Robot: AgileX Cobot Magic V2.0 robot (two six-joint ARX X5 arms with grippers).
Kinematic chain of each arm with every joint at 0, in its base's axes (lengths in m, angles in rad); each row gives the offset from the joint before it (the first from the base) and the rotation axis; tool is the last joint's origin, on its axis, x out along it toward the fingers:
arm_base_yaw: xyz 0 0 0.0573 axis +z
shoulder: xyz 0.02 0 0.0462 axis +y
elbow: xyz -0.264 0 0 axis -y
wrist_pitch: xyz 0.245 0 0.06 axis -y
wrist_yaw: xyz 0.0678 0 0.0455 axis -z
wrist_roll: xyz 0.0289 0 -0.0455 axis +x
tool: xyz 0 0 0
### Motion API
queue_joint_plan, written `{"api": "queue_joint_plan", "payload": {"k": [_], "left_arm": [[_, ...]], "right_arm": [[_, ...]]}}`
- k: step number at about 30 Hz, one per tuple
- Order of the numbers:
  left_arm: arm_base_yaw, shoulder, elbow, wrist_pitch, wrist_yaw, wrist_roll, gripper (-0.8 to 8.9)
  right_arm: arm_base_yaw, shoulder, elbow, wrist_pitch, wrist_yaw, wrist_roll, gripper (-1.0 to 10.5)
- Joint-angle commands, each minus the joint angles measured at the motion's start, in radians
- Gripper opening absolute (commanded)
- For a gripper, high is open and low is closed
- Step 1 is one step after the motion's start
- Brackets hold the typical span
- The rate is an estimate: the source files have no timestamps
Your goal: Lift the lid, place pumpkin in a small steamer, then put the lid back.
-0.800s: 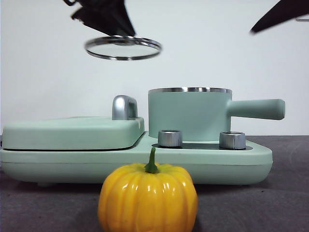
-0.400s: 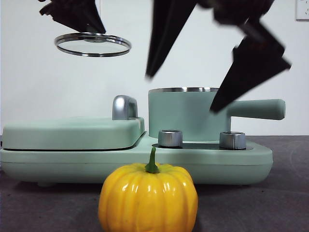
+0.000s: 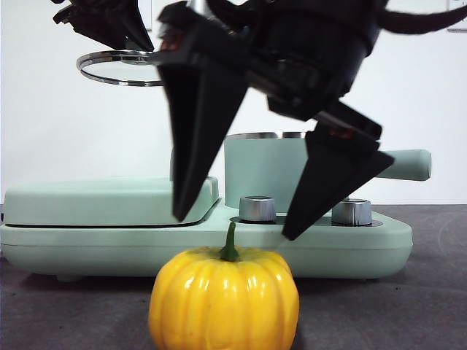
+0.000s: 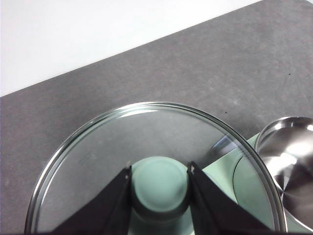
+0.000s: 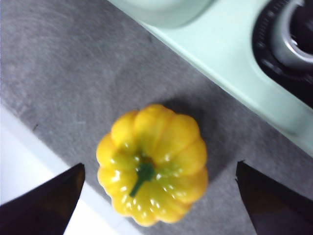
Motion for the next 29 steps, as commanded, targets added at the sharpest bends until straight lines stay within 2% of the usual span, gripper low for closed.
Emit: {"api": "queue_joint_plan", "payload": {"k": [1,4,13,18,29], "left_arm": [[-0.002,-0.001,0.034,0.023,0.003,-0.008,0.15],[-0.002,-0.001,0.034,0.022,0.003,-0.008,0.15],[-0.002,-0.001,0.034,0.021,0.003,-0.009,0.15],[-0.002,-0.001,0.034,0.020,0.003,-0.008,0.15],[-0.002,-0.001,0.034,0.019,0.003,-0.010,0.15]], "right_arm": [[0.022,0.034,0.021,0.011,0.005,0.000,5.0],[0.031,0.050,0.021,0.018,0.006,-0.010,5.6],[0.055,0.102,0.021,0.031,0.005,-0.022,5.6],[0.071,0.125,0.021,0.034,0.034,-0.026,5.6],[0.081,0.187,0.021,0.050,0.025,-0.045,5.3]]}}
